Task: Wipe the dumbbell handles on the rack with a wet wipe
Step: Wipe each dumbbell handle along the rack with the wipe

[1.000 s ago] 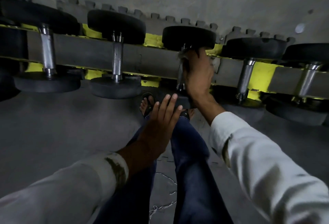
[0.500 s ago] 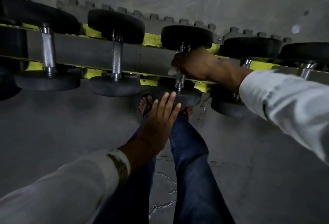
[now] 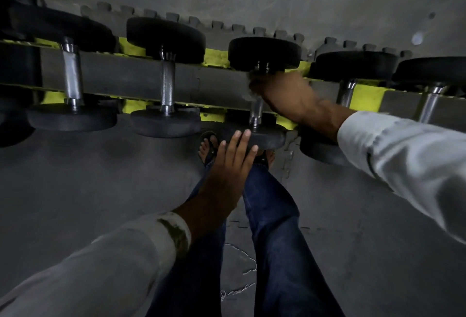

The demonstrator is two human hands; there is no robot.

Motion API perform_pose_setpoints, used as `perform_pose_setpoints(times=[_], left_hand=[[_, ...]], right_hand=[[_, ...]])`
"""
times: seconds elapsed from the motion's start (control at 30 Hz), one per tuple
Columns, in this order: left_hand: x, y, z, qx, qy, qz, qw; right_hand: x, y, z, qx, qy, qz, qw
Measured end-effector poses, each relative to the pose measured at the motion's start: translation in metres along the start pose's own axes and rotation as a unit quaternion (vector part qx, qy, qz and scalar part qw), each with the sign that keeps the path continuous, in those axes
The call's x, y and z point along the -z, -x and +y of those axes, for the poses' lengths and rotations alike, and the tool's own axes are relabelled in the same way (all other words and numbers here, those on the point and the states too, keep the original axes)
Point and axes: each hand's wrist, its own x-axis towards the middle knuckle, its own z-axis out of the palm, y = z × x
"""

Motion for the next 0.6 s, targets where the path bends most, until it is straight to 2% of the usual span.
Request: perform_pose_setpoints(times=[0.07,0.13,0.17,0.2,0.3,0.33,0.37,0.43,0.47,0.5,0.57,0.6], left_hand=[[-0.001,0.000,0.000,0.003,0.002,0.010,1.000],[-0.002,0.000,0.000,-0.002,0.004,0.002,1.000],[-0.003,-0.001,0.000,-0.003,0.007,0.004,1.000],[-0.003,-0.002,-0.001,0.001,0.014,0.008,1.000],[-0.006,-0.004,-0.002,0.000,0.022,0.006,1.000],[-0.006,-0.003,-0.002,-0.004,0.018,0.010,1.000],[-0.005,-0.003,-0.003,-0.006,0.018,0.021,1.000],[-0.007,-0.003,-0.003,-0.011,0.014,0.041,0.999],[-0.007,-0.003,-0.003,-0.013,0.017,0.046,0.999],[-0.008,-0.003,-0.003,-0.014,0.025,0.048,0.998],[-0.009,-0.004,-0.003,-0.011,0.041,0.053,0.998],[-0.009,-0.004,-0.002,-0.010,0.044,0.056,0.997]], right_hand=[[-0.008,0.011,-0.004,-0.007,0.027,0.002,1.000],[-0.018,0.015,-0.010,-0.123,-0.034,0.035,0.991],[-0.020,0.013,-0.016,-0.202,-0.098,0.068,0.972],[-0.022,0.011,-0.023,-0.287,-0.173,0.113,0.935],[-0.022,-0.011,-0.042,-0.498,-0.370,0.206,0.757],[-0.023,-0.020,-0.042,-0.547,-0.448,0.219,0.672],[-0.020,-0.031,-0.040,-0.580,-0.542,0.230,0.563],[-0.023,-0.047,-0.028,-0.553,-0.735,0.237,0.312],[-0.029,-0.050,-0.020,-0.523,-0.793,0.207,0.235],[-0.032,-0.049,-0.015,-0.509,-0.813,0.176,0.220],[-0.043,-0.042,-0.007,-0.495,-0.823,0.144,0.236],[-0.045,-0.040,-0.006,-0.492,-0.826,0.148,0.232]])
